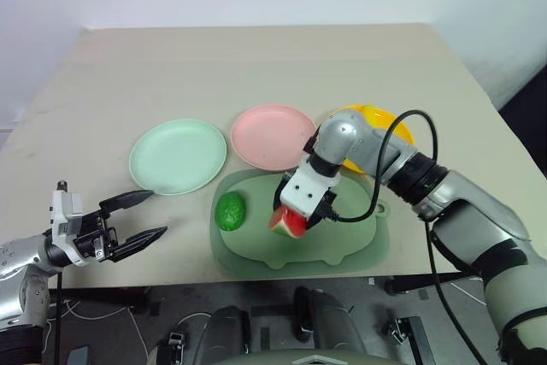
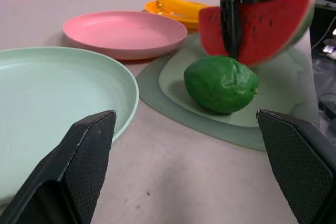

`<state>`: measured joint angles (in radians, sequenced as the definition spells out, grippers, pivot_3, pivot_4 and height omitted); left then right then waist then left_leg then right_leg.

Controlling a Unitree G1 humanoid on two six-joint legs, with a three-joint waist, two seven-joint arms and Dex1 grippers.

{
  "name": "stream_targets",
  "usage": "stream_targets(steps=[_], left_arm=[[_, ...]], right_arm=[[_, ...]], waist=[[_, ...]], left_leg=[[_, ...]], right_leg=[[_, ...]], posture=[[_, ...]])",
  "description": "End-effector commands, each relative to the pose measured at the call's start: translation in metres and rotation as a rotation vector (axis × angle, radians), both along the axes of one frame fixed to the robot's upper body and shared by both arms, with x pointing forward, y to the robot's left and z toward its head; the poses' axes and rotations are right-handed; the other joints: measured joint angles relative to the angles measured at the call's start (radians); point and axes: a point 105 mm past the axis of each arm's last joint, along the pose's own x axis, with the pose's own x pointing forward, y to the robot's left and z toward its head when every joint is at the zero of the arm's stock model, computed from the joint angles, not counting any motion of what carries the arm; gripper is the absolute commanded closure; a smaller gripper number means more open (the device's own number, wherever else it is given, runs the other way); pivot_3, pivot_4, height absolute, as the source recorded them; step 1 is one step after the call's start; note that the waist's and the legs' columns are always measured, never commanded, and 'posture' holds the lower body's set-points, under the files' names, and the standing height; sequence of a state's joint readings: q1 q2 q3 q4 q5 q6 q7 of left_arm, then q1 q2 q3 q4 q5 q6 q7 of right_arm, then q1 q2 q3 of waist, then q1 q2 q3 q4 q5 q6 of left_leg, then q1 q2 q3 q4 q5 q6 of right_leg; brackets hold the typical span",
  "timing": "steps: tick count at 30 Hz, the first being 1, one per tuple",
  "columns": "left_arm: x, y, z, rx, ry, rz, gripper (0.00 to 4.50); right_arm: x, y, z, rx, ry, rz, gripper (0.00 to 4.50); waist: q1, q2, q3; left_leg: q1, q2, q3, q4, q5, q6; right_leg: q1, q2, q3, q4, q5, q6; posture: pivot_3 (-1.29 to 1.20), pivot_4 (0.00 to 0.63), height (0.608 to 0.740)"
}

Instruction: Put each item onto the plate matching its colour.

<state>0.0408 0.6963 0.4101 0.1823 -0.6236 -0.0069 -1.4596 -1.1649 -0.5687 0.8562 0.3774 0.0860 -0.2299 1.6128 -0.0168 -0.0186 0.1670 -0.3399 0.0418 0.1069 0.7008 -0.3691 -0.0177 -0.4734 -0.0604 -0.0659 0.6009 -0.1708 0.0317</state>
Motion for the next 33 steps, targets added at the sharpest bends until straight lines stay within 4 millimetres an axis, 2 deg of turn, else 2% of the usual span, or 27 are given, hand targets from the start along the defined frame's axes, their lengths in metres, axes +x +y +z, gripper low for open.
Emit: stream_targets(steps=[1,3,5,8,13,23,25,27,30,33], left_arm=[[0.001,0.000,0.005,-0.005,-0.026,-0.007,0.00],[0.003,-0.001,0.004,-0.007,-0.027,-0.008,0.00],[0.004,-0.002,0.004,-0.009,-0.030,-0.009,0.00],[0.004,-0.002,0.004,-0.013,-0.033,-0.010,0.00],[0.004,-0.003,0.003,-0.017,-0.031,-0.008,0.00],[0.001,-0.002,0.004,-0.015,-0.025,-0.001,0.00],[0.000,-0.002,0.004,-0.014,-0.024,0.002,0.00],[0.000,-0.002,0.004,-0.014,-0.023,0.003,0.00],[0.000,-0.002,0.005,-0.014,-0.025,0.006,0.00],[0.002,-0.004,0.007,-0.018,-0.036,0.003,0.00]], right_arm=[[0.003,0.013,0.041,0.100,-0.039,0.006,1.31],[0.017,0.016,0.053,0.131,-0.065,-0.043,1.31],[0.033,0.016,0.056,0.150,-0.103,-0.106,1.31],[0.063,0.016,0.054,0.190,-0.179,-0.241,1.31],[0.089,0.023,0.041,0.253,-0.228,-0.382,1.31],[0.111,0.014,0.021,0.237,-0.296,-0.551,1.31],[0.113,0.013,0.021,0.242,-0.290,-0.573,0.61],[0.114,0.012,0.023,0.254,-0.298,-0.586,0.03],[0.116,0.013,0.031,0.291,-0.298,-0.601,0.01],[0.115,0.014,0.057,0.395,-0.252,-0.611,0.01]], waist=[[-0.005,0.000,0.000],[-0.005,0.000,0.000],[-0.004,0.000,0.000],[-0.001,0.000,0.000],[-0.005,0.000,0.000],[-0.024,0.000,0.000],[-0.027,0.000,0.000],[-0.028,0.000,0.000],[-0.030,0.000,0.000],[-0.029,0.000,0.000]], left_leg=[[0.000,0.000,0.000,0.000,0.000,0.000],[0.000,0.001,0.000,-0.001,0.000,0.000],[0.000,0.002,0.000,-0.001,0.000,0.000],[0.000,0.001,0.001,-0.001,0.000,0.000],[-0.001,0.001,0.001,-0.001,0.000,0.000],[-0.002,0.001,0.000,-0.001,0.000,-0.001],[-0.002,0.001,0.000,-0.001,0.000,-0.001],[-0.002,0.002,0.000,-0.001,0.000,-0.001],[-0.002,0.002,0.000,-0.002,0.000,-0.001],[-0.002,0.003,0.000,-0.002,0.000,-0.001]], right_leg=[[0.000,0.001,0.000,0.000,0.000,0.000],[-0.001,0.002,0.000,0.000,0.000,0.000],[0.000,0.003,0.000,0.000,0.000,-0.001],[0.000,0.002,0.000,0.000,0.000,-0.001],[-0.001,0.001,0.000,0.000,0.000,-0.001],[-0.002,0.000,0.000,0.000,0.000,-0.001],[-0.002,0.000,0.000,0.000,0.000,-0.001],[-0.002,0.000,0.000,0.000,0.000,-0.001],[-0.002,0.000,0.000,0.000,0.000,-0.001],[-0.002,0.000,0.000,0.000,0.000,-0.001]], posture=[[0.00,0.150,0.736],[0.00,0.150,0.736],[0.00,0.150,0.736],[0.00,0.150,0.736],[0.00,0.150,0.736],[0.00,0.150,0.736],[0.00,0.150,0.736],[0.00,0.150,0.736],[0.00,0.150,0.736],[0.00,0.150,0.736]])
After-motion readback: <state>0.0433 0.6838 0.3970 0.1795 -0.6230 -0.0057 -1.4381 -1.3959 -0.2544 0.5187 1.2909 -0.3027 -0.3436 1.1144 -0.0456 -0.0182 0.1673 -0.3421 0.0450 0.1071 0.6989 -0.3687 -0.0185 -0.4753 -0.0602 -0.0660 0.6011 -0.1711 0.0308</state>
